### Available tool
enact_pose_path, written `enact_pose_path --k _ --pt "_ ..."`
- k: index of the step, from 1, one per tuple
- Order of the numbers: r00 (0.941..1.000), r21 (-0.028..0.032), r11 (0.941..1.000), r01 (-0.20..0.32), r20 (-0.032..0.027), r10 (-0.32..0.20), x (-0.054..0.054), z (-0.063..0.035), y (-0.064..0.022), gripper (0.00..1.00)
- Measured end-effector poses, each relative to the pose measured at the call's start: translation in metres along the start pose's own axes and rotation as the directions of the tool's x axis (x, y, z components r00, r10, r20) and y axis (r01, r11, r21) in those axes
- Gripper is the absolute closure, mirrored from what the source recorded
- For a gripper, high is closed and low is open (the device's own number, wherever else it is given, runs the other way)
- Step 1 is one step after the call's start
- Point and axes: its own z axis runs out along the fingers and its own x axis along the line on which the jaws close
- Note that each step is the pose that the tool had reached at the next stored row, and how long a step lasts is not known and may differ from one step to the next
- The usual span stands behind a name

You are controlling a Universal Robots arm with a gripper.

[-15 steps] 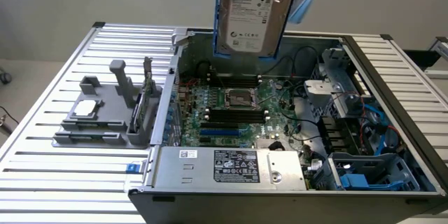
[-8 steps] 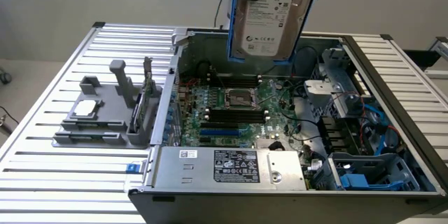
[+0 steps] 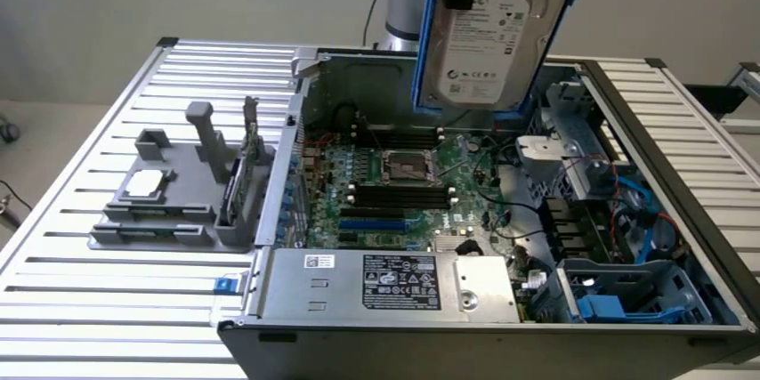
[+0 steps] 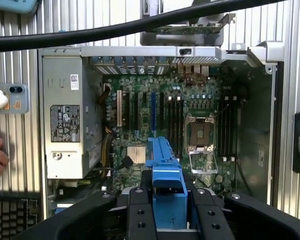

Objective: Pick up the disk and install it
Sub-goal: 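Insert the disk into the insertion slot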

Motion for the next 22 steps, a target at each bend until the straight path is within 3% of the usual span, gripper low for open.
enact_pose_path --k 13,22 --pt "1.0 0.0 1.0 0.0 0.0003 0.0 0.036 -0.0013 -0.0232 0.67" --pt "1.0 -0.0096 1.0 0.0 0.0021 0.0 0.053 -0.0024 -0.0495 0.67"
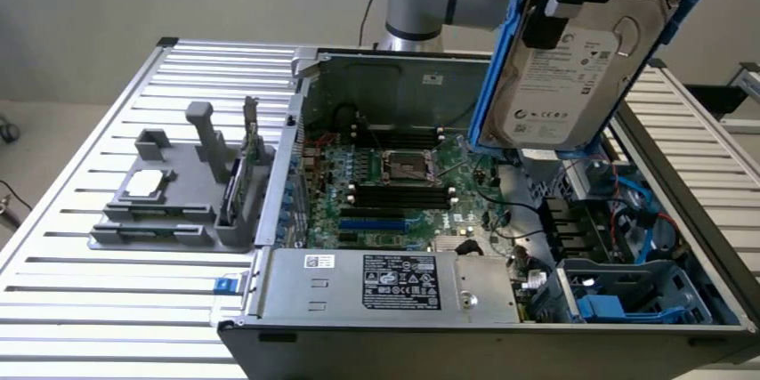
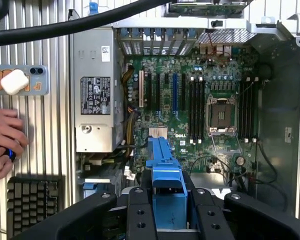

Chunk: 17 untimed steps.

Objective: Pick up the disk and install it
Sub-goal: 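Insert the disk into the insertion slot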

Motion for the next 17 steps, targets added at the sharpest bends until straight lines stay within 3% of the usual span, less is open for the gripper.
enact_pose_path --k 8,17 --pt "1.0 -0.015 0.9999 0.0 -0.0001 0.0 0.018 -0.0012 -0.0242 0.67" --pt "1.0 -0.0169 0.9999 0.0 0.0 0.0 0.036 -0.0023 -0.0451 0.67"
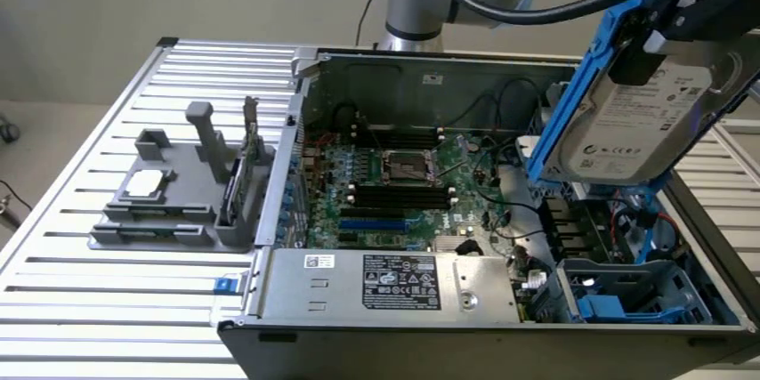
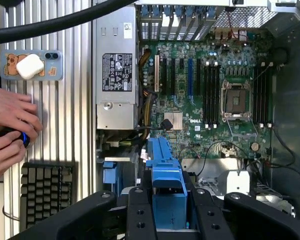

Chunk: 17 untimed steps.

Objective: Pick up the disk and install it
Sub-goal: 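Insert the disk into the insertion slot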

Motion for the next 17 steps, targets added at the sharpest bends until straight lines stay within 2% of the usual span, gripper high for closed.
enact_pose_path --k 13,17 --pt "1.0 0.0 1.0 0.0 -0.0001 0.0 0.028 -0.0021 -0.0291 0.67" --pt "1.0 0.0 1.0 0.0 0.0 0.0 0.038 0.002 -0.035 0.67"
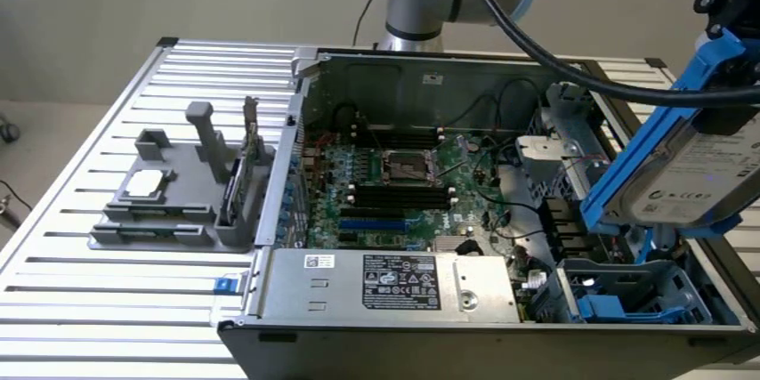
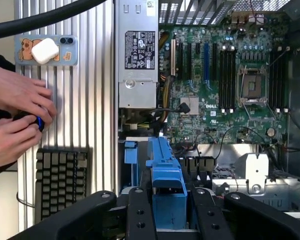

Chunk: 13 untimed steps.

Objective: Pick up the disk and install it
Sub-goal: 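Insert the disk into the insertion slot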

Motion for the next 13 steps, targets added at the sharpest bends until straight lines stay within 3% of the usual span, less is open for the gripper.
enact_pose_path --k 13 --pt "1.0 0.0004 1.0 0.0 -0.0041 0.0 0.002 0.0227 -0.0154 0.67"
